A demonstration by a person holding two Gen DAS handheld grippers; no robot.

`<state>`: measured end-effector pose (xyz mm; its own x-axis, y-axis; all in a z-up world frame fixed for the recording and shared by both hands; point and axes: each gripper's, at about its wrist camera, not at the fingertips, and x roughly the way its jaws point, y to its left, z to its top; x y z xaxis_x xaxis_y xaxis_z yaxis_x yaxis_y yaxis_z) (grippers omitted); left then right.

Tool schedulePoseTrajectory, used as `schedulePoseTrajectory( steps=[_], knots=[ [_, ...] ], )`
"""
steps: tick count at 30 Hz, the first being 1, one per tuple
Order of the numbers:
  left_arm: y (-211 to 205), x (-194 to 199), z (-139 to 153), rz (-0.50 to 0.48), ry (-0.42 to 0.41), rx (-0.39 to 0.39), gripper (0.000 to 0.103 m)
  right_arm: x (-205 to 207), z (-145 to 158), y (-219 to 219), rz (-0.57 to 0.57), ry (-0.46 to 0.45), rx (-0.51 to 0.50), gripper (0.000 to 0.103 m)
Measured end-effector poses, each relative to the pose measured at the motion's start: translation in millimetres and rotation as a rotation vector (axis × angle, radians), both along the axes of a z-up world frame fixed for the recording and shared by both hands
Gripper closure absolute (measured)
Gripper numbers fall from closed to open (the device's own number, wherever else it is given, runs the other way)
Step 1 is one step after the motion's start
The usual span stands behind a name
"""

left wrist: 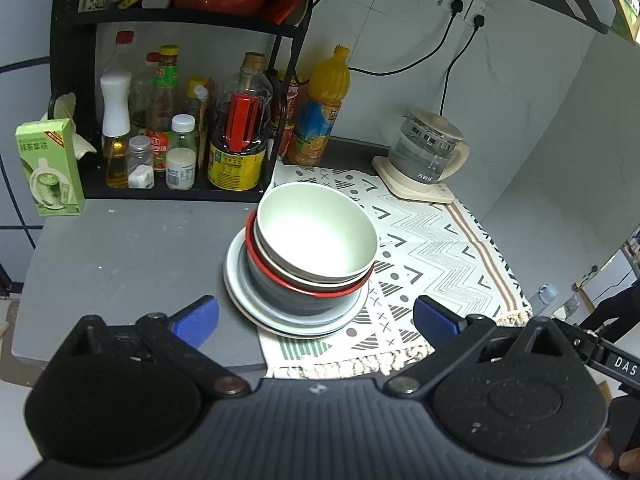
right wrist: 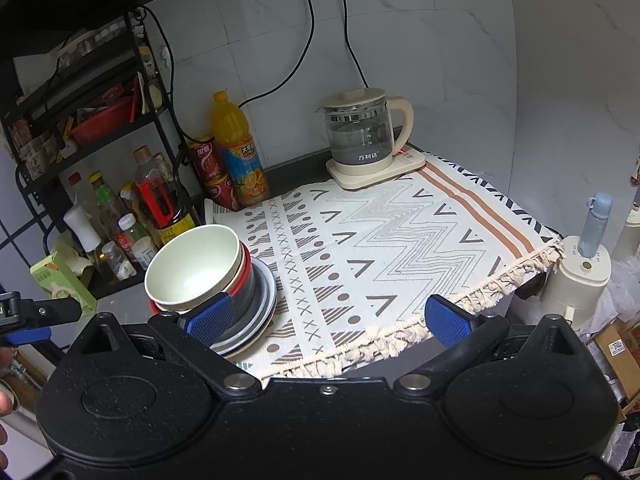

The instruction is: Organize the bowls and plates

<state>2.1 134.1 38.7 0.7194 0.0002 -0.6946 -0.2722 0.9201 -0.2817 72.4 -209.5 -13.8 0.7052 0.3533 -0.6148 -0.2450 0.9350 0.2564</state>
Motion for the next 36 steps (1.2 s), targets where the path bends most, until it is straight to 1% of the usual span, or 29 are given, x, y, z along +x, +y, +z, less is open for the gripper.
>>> schedulePoseTrajectory(
  steps=[5, 10, 16, 28, 36],
  knots=[
    [-0.7, -11.0, -1.0, -0.006, 0.005, 0.028, 0.001, -9.2, -0.4, 3.3, 0.024, -0.004, -0.006, 0.000],
    [-2.2, -23.8, -2.1, 0.000, 0.003, 0.060, 0.001, -17.4, 0.5, 9.4, 0.043, -0.026, -0.043, 0.000],
    [-3.8, -37.4, -5.0, -0.003, 0.009, 0.067, 0.001, -24.0, 1.5, 12.6, 0.064, -0.034, -0.048, 0.000],
    [-13.9, -52.1, -4.7, -0.008, -0.001, 0.113, 0.001, -35.4, 3.3, 14.0, 0.088, -0.049, -0.054, 0.000],
    [-15.4, -57.3, -6.8, -0.007, 0.002, 0.114, 0.001, -38.1, 1.3, 15.5, 0.100, -0.045, -0.053, 0.000]
  ],
)
